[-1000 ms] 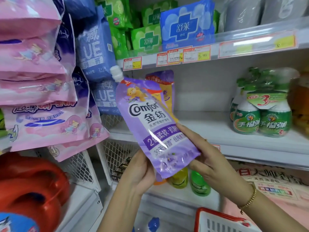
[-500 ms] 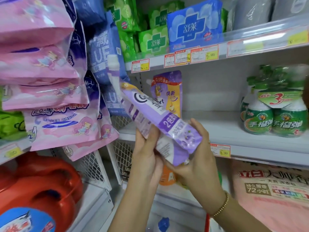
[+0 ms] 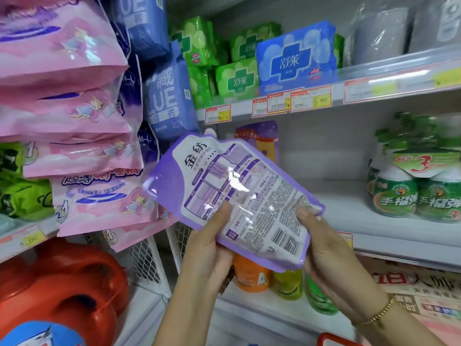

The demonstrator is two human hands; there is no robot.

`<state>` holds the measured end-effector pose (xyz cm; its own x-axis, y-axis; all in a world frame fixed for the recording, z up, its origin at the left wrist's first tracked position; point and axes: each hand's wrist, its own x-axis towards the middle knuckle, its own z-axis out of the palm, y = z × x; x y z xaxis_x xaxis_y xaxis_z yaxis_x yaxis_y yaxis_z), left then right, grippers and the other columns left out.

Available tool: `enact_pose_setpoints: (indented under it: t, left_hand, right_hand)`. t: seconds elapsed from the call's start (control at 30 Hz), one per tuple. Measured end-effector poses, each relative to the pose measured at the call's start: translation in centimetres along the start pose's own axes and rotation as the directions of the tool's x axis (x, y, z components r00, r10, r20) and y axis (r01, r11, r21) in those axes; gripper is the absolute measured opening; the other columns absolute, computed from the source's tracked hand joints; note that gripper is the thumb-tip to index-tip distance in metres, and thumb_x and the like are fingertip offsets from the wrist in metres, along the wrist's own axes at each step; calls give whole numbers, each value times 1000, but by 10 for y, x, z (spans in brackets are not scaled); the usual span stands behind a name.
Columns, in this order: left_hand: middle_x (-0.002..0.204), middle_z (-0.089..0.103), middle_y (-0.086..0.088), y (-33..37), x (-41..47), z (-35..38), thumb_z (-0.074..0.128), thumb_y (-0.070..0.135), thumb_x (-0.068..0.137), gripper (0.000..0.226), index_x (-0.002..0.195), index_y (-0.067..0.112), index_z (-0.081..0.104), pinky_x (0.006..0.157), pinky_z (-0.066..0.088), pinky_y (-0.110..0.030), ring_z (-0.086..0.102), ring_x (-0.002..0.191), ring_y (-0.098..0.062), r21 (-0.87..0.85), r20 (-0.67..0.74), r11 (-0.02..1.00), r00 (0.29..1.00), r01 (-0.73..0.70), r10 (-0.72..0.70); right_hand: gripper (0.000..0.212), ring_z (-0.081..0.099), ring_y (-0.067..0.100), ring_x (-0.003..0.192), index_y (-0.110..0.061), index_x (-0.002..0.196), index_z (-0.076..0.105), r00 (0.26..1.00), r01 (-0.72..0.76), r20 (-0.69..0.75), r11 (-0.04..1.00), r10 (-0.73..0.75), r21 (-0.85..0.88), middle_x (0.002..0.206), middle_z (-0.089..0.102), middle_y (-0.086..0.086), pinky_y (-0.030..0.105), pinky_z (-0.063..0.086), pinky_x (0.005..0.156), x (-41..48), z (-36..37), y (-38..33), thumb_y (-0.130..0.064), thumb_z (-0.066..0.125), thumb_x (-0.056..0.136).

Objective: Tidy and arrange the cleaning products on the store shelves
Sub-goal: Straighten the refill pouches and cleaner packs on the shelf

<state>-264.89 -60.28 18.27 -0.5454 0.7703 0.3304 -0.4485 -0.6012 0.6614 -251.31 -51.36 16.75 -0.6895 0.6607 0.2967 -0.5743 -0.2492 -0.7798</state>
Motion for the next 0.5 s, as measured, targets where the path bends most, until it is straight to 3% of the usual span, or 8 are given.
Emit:
enact_pose_setpoints:
  t: [0.07, 0.1, 0.17, 0.2, 0.27, 0.33, 0.4, 0.5]
  left_hand:
    - [119, 66, -19, 0, -1, 8, 83, 24, 66, 71, 127, 2, 56, 78, 58, -38, 67, 107, -27, -50, -20, 999, 1000, -11, 10]
    - [116, 68, -18, 1, -2, 12, 71, 21, 77, 53, 125, 2, 58, 78, 58, -38, 68, 105, -26, -49, -42, 999, 999, -16, 14]
    - [111, 70, -16, 2, -3, 17, 54, 15, 84, 37, 120, 4, 60, 75, 59, -36, 70, 99, -24, -31, -66, 999, 997, -30, 28]
    - [111, 70, -16, 4, -3, 18, 54, 14, 84, 38, 121, 5, 60, 74, 59, -36, 70, 99, -24, -14, -67, 999, 997, -45, 44]
    - [118, 67, -18, 9, -4, 17, 67, 21, 79, 51, 126, 6, 57, 81, 58, -39, 68, 105, -27, 31, -46, 997, 997, -65, 67]
    - [130, 59, -21, 15, -3, 12, 86, 35, 63, 84, 134, 8, 51, 98, 49, -48, 59, 120, -32, 74, 40, 995, 997, -62, 59]
    - [138, 53, -20, 22, -3, 8, 88, 53, 51, 100, 135, 14, 50, 107, 37, -56, 49, 129, -36, 90, 213, 994, 976, -69, 48]
    - [145, 46, -17, 28, -6, 9, 74, 71, 51, 107, 138, 14, 50, 112, 26, -61, 38, 137, -38, 79, 406, 994, 913, -73, 35]
  right_hand:
    - [59, 70, 3, 89, -38, 139, 36, 994, 80, -57, 974, -94, -210, 120, 66, -2, 20, 56, 61, -6, 6, -5, -27, 59, 86]
    - [73, 68, -3, 86, -47, 140, 27, 986, 145, -40, 949, -163, -278, 122, 63, -8, 15, 54, 59, -9, 8, -5, -17, 64, 84]
    - [104, 63, -5, 102, -59, 135, 28, 952, 305, 129, 870, -276, -388, 137, 51, -17, 15, 54, 70, -14, 7, 2, -4, 82, 65]
    - [111, 57, -5, 112, -61, 132, 34, 927, 375, 206, 810, -314, -452, 145, 42, -18, 16, 54, 77, -15, 7, 7, -2, 87, 55]
    - [102, 48, -12, 120, -60, 125, 43, 876, 472, 252, 623, -412, -624, 148, 33, -11, 8, 46, 86, -14, 7, 14, -11, 90, 48]
    - [98, 44, -14, 119, -63, 122, 40, 834, 482, 232, 453, -501, -750, 139, 38, -13, 1, 37, 91, -11, 8, 16, -29, 93, 46]
    - [93, 48, -7, 118, -57, 121, 42, 841, 457, 163, 518, -515, -723, 131, 46, -19, 8, 39, 95, -8, 8, 16, -33, 90, 46]
    - [93, 57, 5, 114, -42, 122, 50, 904, 390, 75, 738, -422, -551, 126, 56, -18, 22, 50, 91, -5, 10, 12, -13, 94, 45]
